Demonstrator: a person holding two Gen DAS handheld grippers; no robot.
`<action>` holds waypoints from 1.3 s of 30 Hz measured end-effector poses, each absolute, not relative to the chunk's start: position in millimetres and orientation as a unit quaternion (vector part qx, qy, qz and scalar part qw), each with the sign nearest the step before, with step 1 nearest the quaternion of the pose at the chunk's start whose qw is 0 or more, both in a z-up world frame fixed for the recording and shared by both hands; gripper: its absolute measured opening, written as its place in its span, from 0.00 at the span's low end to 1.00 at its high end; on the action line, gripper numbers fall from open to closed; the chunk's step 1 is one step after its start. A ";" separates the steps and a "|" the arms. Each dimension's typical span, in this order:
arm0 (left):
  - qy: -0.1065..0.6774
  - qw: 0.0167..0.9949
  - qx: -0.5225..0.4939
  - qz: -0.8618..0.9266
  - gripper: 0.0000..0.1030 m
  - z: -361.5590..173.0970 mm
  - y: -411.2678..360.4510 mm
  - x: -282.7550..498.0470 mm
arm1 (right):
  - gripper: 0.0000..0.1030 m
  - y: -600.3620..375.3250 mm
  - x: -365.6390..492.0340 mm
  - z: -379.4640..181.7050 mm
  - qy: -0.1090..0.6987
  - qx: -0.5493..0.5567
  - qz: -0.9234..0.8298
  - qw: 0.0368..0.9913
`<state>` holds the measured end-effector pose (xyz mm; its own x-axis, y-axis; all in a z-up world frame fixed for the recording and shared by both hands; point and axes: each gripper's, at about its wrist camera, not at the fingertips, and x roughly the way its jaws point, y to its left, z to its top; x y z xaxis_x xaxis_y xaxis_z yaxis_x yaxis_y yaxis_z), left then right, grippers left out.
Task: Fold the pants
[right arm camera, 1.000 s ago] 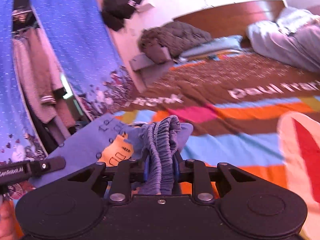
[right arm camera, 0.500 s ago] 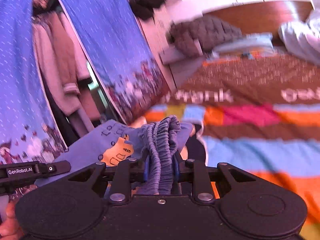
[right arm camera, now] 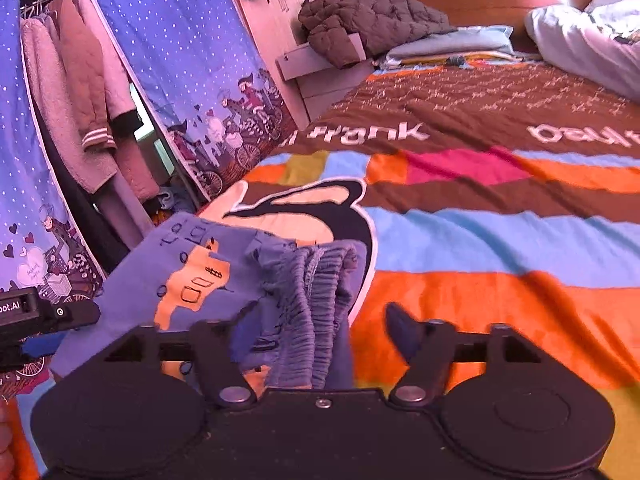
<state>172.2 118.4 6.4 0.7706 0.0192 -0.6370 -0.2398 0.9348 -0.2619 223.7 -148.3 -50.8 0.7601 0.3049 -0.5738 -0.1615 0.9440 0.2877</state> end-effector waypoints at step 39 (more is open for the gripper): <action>0.223 0.969 -0.075 0.080 1.00 35.1 85.0 -4.9 | 0.99 -168.3 -3.6 -6.0 0.157 0.094 0.042 0.982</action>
<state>-4.9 85.0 35.1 0.8880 0.1209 -0.4437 -0.1878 0.9760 -0.1099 -3.6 -168.3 -6.0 0.9474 0.1116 -0.3001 -0.0528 0.9789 0.1974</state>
